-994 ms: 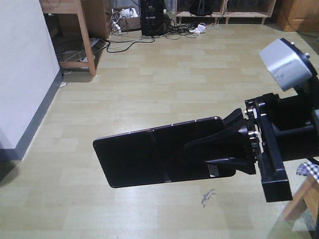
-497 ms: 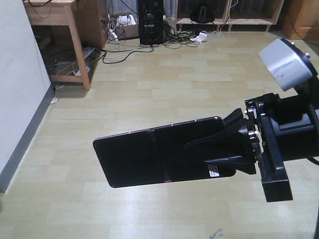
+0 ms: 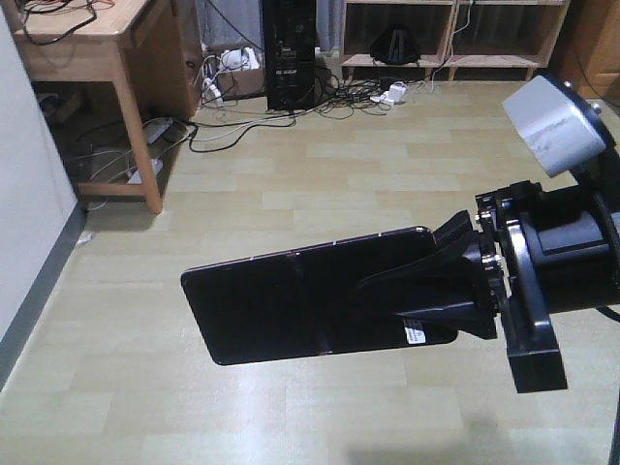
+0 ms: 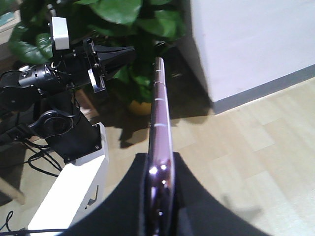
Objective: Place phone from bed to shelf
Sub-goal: 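Drive the base away from the bed holding the phone in the right gripper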
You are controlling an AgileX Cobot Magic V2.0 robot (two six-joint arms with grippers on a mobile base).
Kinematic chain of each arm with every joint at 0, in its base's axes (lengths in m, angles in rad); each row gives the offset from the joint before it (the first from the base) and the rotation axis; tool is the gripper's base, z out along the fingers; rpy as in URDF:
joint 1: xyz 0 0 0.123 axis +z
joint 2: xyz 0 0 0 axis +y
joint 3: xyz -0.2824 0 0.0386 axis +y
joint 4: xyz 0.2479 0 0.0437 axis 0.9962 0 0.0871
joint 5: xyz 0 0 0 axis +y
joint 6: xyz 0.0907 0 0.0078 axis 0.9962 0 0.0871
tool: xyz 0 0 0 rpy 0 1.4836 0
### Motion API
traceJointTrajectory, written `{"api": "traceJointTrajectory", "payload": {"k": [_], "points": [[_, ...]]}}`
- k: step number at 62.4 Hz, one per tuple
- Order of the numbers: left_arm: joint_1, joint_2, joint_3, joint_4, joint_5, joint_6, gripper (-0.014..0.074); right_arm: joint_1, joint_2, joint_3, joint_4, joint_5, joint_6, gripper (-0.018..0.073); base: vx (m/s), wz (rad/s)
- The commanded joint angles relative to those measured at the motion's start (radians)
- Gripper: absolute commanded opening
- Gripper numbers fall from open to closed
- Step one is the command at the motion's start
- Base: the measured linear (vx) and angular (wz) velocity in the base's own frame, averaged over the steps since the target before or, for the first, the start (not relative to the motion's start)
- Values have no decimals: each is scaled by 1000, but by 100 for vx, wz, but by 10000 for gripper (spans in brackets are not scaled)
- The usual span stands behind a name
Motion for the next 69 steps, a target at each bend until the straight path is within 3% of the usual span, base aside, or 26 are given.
{"api": "traceJointTrajectory", "payload": {"k": [1, 69], "points": [[-4, -13, -21, -9, -72, -6, 1, 0, -20, -29, 94, 59, -10, -2, 47, -10], [-4, -13, -21, -9, -72, -6, 1, 0, -20, -29, 94, 58, -10, -2, 39, -39]]}}
